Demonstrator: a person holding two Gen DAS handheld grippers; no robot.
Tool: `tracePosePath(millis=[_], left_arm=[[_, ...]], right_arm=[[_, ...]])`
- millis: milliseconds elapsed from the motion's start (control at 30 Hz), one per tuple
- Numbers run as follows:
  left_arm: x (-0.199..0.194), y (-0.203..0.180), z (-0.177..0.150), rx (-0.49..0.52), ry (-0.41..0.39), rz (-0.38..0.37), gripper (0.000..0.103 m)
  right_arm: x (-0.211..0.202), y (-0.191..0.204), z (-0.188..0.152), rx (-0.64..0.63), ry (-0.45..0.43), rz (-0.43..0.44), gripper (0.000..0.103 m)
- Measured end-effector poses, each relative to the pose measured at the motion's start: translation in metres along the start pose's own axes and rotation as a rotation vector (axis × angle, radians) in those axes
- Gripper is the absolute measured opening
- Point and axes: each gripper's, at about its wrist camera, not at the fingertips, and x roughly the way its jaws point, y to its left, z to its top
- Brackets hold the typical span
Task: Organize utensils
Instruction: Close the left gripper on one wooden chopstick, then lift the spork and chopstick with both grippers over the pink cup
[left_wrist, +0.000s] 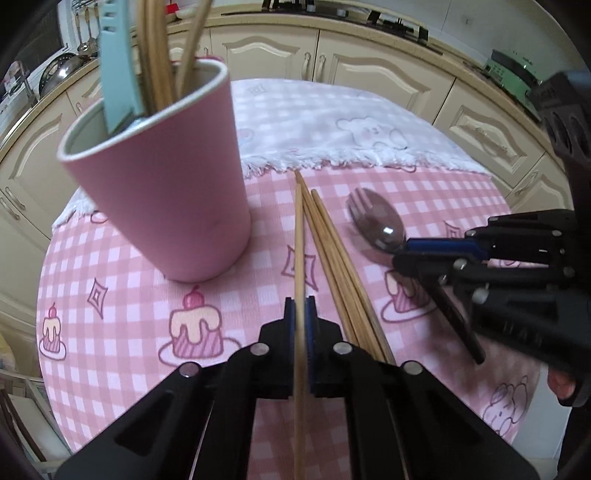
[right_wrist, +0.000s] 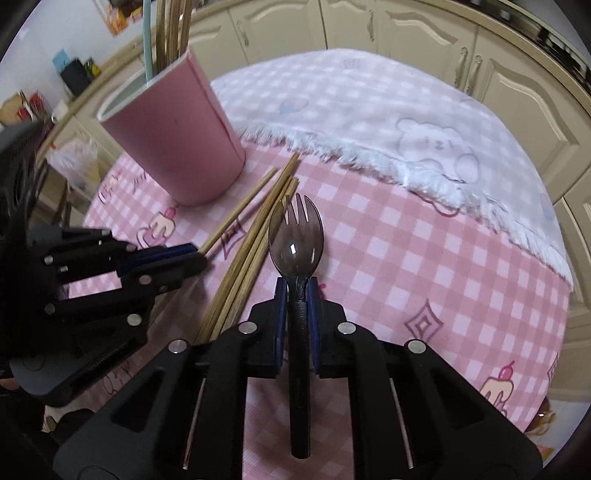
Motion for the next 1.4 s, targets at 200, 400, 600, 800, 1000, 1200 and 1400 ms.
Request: tracePosePath(millis=[200, 400, 600, 800, 1000, 1200, 1400], left_arm=[[-0.044, 0.008, -0.015, -0.035, -0.138, -0.048, 0.005], [-0.085, 0.012, -0.015, -0.038, -0.306, -0.059, 0.005], [-0.130, 0.023, -0.009, -0.054, -0.479, -0.062, 0.005], [-0.164, 0.042, 0.005, -0.095, -0.608, -0.042, 0.005], [-0.194, 0.055, 0.024, -0.112, -0.746, -0.030, 0.005], [-0.211, 0.068, 0.045, -0.136, -0.859, -0.037, 0.005], [-0.215, 0.083, 0.066, -0.174, -0.936, -0.054, 0.005]], right_arm=[[-0.029, -0.012, -0.006, 0.075, -0.131, 0.068, 0.011], [-0.059, -0.012, -0.002, 0.108, -0.292, 0.128, 0.011], [-0.081, -0.005, 0.010, 0.117, -0.423, 0.175, 0.011], [-0.104, 0.012, 0.029, 0.100, -0.567, 0.218, 0.011], [-0.121, 0.032, 0.056, 0.061, -0.685, 0.252, 0.011], [-0.128, 0.054, 0.087, 0.018, -0.779, 0.288, 0.011], [-0.125, 0.067, 0.116, 0.003, -0.824, 0.312, 0.011]])
